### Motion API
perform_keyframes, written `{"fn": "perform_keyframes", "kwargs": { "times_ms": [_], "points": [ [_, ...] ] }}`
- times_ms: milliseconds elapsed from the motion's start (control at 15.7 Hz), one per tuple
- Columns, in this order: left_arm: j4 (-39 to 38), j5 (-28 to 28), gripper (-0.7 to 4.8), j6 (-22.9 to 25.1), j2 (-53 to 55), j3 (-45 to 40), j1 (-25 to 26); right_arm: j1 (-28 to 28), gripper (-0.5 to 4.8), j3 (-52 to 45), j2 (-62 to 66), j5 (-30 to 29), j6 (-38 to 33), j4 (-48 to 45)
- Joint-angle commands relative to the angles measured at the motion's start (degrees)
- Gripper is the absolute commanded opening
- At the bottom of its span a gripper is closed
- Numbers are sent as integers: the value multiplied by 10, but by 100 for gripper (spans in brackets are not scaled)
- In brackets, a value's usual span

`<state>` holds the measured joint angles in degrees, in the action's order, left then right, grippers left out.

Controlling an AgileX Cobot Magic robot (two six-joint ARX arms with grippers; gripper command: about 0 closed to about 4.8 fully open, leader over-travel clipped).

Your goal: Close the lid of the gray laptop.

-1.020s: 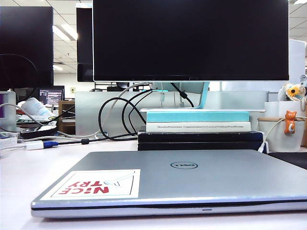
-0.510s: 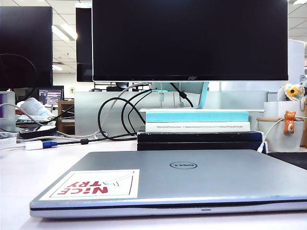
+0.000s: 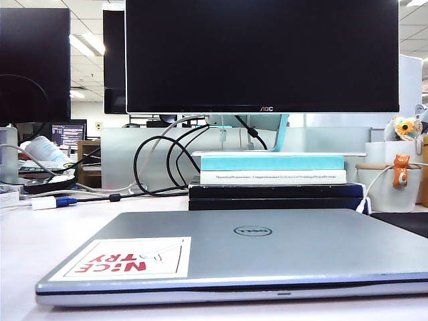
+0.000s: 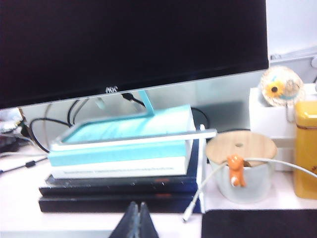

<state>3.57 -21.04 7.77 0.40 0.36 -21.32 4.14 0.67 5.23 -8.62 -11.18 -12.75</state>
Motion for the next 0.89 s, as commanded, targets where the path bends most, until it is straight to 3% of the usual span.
{"fn": "perform_keyframes", "kwargs": {
  "times_ms": [64,191,255,446,574,765,892],
  "points": [
    [34,120,-6,-38,-3,0,98,-5,-2,-3,1,2,26,-6],
    [-2,156,-6,-80,-3,0,200,-29,-2,-3,1,6,49,52],
    [-18,160,-6,-87,-3,0,223,-38,-2,-3,1,23,53,82],
    [-22,160,-5,-87,-3,0,232,-45,-2,-3,1,103,52,108],
    [-6,161,-5,-89,-3,0,232,-45,-2,-3,1,115,49,131],
    [-18,161,-5,-87,-3,0,232,-41,-2,-3,1,70,50,146],
    [-27,161,-5,-87,-3,0,232,-41,-1,-3,1,71,49,156]
  ]
}}
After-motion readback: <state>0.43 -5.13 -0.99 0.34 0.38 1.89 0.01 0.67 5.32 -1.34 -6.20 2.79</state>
